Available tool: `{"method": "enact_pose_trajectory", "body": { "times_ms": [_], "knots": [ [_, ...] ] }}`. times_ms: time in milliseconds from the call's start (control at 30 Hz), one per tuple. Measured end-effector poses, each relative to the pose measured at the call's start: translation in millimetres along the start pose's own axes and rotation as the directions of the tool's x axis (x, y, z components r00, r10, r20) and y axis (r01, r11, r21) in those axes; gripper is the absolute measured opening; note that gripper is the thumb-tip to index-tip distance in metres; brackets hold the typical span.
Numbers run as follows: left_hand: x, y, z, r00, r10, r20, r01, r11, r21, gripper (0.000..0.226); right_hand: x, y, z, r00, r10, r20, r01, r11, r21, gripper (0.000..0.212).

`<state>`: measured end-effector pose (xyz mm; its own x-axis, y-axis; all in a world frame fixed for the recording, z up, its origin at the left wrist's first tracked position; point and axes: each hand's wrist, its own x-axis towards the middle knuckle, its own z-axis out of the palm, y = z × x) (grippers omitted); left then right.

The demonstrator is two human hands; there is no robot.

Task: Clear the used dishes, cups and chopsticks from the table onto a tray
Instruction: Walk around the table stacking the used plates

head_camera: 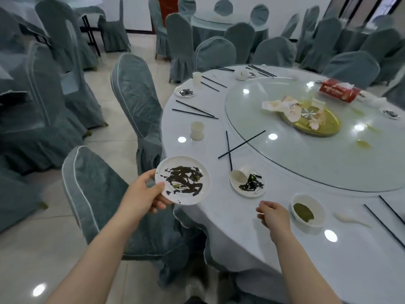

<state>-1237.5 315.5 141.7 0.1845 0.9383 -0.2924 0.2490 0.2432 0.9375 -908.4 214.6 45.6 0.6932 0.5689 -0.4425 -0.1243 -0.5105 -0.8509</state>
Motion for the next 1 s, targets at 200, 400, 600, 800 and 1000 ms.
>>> {"method": "enact_pose_trajectory", "body": {
  "times_ms": [200, 400, 600, 800, 1000],
  "knots": [
    [64.0, 9.5, 25.4, 0.998, -0.054, 0.013, 0.054, 0.998, 0.017, 0.035, 70.6, 1.5, 14.3, 0.994, 0.101, -0.043, -0.103, 0.994, -0.045, 0.026],
    [98.2, 10.2, 50.0, 0.994, -0.099, 0.042, 0.098, 0.995, 0.037, 0.033, 105.4, -5.6, 25.6, 0.989, 0.113, -0.099, -0.125, 0.985, -0.122, 0.021],
    [116.2, 17.9, 62.5, 0.991, -0.104, 0.080, 0.103, 0.995, 0.019, 0.036, 98.5, -22.6, 25.4, 0.980, 0.085, -0.180, -0.101, 0.992, -0.080, 0.012],
    [119.0, 24.8, 77.0, 0.986, -0.082, 0.144, 0.083, 0.997, 0.003, 0.032, 76.8, -46.4, 6.2, 0.967, -0.123, -0.222, 0.085, 0.981, -0.175, 0.023],
    [109.3, 26.8, 73.0, 0.981, -0.063, 0.183, 0.064, 0.998, 0.002, 0.037, 40.8, -58.9, -4.6, 0.885, -0.386, -0.260, 0.257, 0.871, -0.419, 0.018]
  ]
}}
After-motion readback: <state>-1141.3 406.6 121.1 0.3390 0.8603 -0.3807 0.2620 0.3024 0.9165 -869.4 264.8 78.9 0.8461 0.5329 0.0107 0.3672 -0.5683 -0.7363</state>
